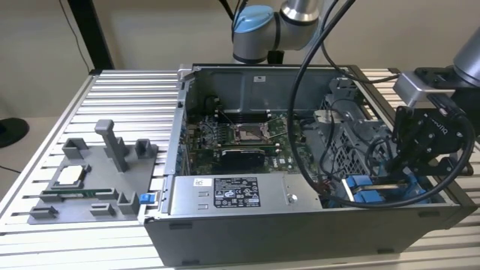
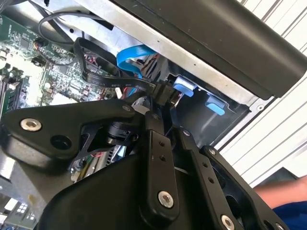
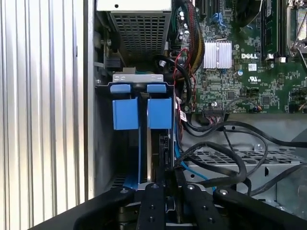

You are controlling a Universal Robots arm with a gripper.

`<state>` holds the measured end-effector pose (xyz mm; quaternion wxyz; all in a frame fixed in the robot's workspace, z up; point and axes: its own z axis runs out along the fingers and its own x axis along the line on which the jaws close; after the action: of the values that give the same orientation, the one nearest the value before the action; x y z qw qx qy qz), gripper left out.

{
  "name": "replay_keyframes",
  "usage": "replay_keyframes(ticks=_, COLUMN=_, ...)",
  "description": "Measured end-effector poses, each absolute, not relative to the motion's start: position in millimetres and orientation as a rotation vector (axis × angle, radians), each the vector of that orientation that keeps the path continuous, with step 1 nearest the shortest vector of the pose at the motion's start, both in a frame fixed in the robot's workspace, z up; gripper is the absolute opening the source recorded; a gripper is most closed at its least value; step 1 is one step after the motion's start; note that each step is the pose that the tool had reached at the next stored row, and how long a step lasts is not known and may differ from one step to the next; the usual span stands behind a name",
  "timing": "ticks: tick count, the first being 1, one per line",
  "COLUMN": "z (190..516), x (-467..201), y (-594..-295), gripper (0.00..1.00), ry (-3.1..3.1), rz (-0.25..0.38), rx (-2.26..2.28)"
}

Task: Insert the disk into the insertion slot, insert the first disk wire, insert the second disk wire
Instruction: 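Insert the first disk wire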

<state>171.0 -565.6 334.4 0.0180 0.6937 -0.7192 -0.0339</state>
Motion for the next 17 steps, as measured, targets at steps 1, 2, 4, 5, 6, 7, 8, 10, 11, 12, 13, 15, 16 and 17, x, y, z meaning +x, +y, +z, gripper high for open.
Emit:
replay_keyframes(ticks=1, z=333.2, x=171.0, y=-565.6, gripper=0.0, ry=-2.234, rz=-0.105, rx=2.154)
replay_keyframes(ticks=2, z=331.6, x=171.0, y=-565.6, gripper=0.0, ry=-2.234, rz=-0.105, rx=2.155)
replay_keyframes(ticks=4, z=329.8, x=171.0, y=-565.6, gripper=0.0, ry=-2.234, rz=-0.107, rx=2.155)
replay_keyframes(ticks=5, z=329.8, x=171.0, y=-565.6, gripper=0.0, ry=-2.234, rz=-0.107, rx=2.155)
replay_keyframes(ticks=6, z=329.8, x=171.0, y=-565.6, gripper=0.0, ry=-2.234, rz=-0.107, rx=2.155)
replay_keyframes(ticks=7, z=329.8, x=171.0, y=-565.6, gripper=0.0, ry=-2.234, rz=-0.107, rx=2.155)
replay_keyframes(ticks=8, z=329.8, x=171.0, y=-565.6, gripper=0.0, ry=-2.234, rz=-0.107, rx=2.155)
replay_keyframes(ticks=10, z=329.8, x=171.0, y=-565.6, gripper=0.0, ry=-2.234, rz=-0.107, rx=2.155)
replay_keyframes(ticks=11, z=329.8, x=171.0, y=-565.6, gripper=0.0, ry=-2.234, rz=-0.107, rx=2.155)
replay_keyframes(ticks=12, z=329.6, x=170.9, y=-565.6, gripper=1.0, ry=-2.234, rz=-0.108, rx=2.155)
replay_keyframes(ticks=13, z=329.1, x=170.9, y=-565.5, gripper=1.0, ry=-2.235, rz=-0.109, rx=2.156)
replay_keyframes(ticks=15, z=329.2, x=171.0, y=-565.6, gripper=1.0, ry=-2.235, rz=-0.108, rx=2.155)
replay_keyframes(ticks=16, z=329.6, x=171.0, y=-565.6, gripper=1.0, ry=-2.234, rz=-0.108, rx=2.155)
replay_keyframes(ticks=17, z=329.8, x=171.0, y=-565.6, gripper=1.0, ry=-2.234, rz=-0.107, rx=2.155)
